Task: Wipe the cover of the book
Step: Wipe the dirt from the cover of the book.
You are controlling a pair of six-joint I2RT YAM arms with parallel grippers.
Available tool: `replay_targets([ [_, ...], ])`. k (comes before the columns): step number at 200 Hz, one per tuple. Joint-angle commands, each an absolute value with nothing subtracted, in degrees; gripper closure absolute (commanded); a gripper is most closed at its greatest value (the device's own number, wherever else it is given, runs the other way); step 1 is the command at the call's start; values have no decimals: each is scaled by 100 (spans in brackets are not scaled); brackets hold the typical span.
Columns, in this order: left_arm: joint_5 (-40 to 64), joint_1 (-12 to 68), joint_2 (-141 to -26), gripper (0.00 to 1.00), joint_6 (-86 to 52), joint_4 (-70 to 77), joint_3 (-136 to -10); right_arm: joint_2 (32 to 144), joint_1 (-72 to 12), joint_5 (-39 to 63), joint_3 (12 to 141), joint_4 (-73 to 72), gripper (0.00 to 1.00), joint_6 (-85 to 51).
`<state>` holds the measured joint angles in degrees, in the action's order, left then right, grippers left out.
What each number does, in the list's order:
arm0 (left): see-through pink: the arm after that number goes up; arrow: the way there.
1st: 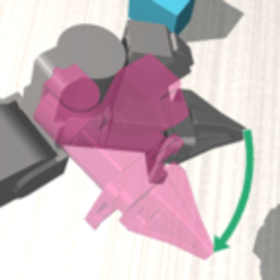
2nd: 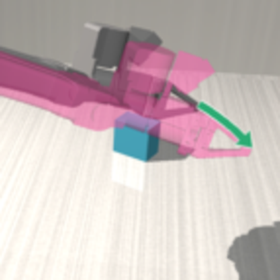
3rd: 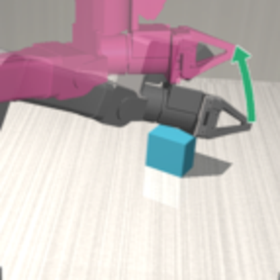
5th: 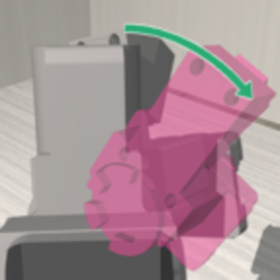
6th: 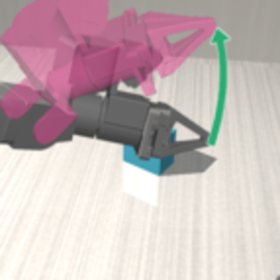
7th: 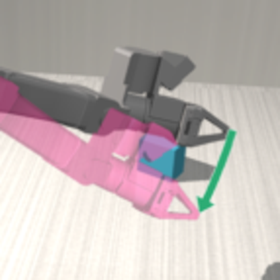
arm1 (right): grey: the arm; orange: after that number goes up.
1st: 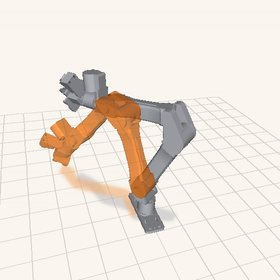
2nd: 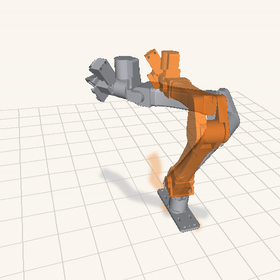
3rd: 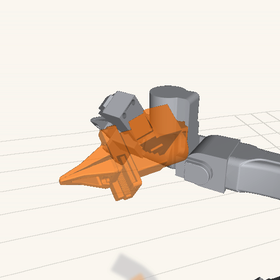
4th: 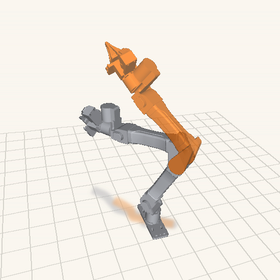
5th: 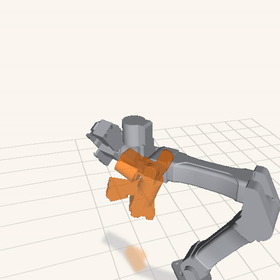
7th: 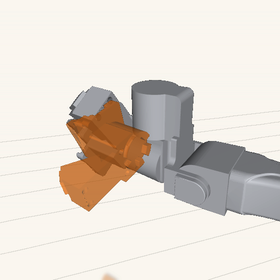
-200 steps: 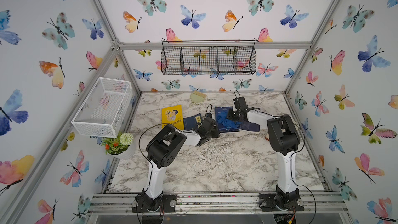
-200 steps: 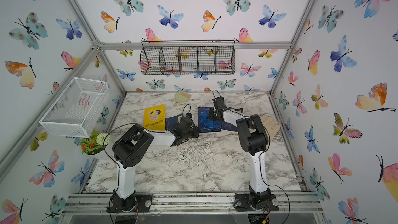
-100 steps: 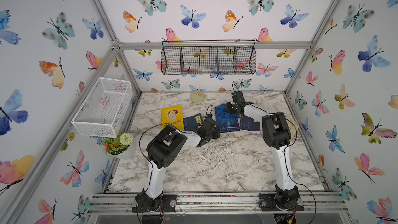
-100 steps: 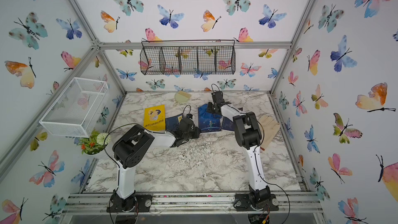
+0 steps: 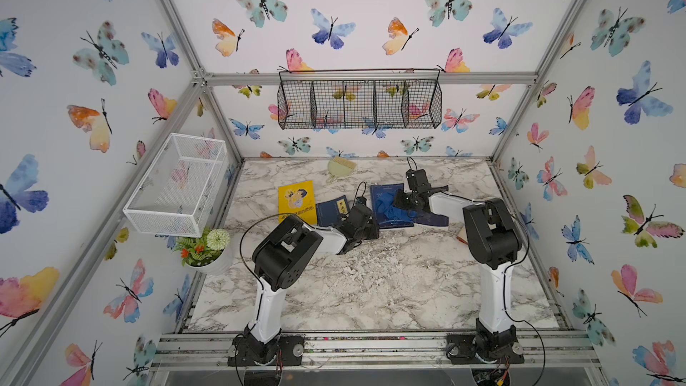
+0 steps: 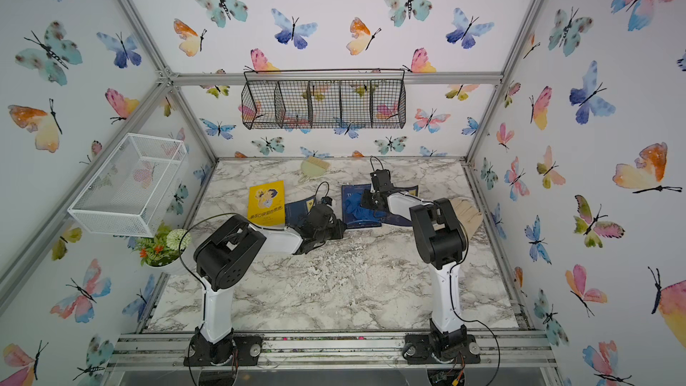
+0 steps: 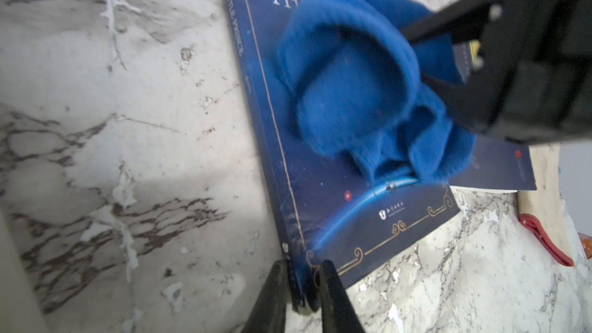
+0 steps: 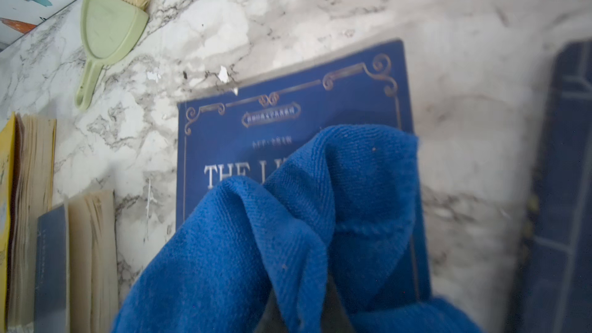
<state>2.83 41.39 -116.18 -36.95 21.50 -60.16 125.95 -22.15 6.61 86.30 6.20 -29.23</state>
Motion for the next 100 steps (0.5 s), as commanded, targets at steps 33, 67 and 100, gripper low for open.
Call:
replay_targets([
  [33,526,4242,-11844,78,-3852,1169,-5477,14772,-1816,254,10940,2911,94,-2891],
  [67,492,4245,-11735,78,-3866,1197,-5414,14544,-1811,755,10506,2771,94,-2949],
  [100,493,4246,-11691,78,-3841,1147,-5476,13400,-1930,1193,8195,1724,95,-3130],
])
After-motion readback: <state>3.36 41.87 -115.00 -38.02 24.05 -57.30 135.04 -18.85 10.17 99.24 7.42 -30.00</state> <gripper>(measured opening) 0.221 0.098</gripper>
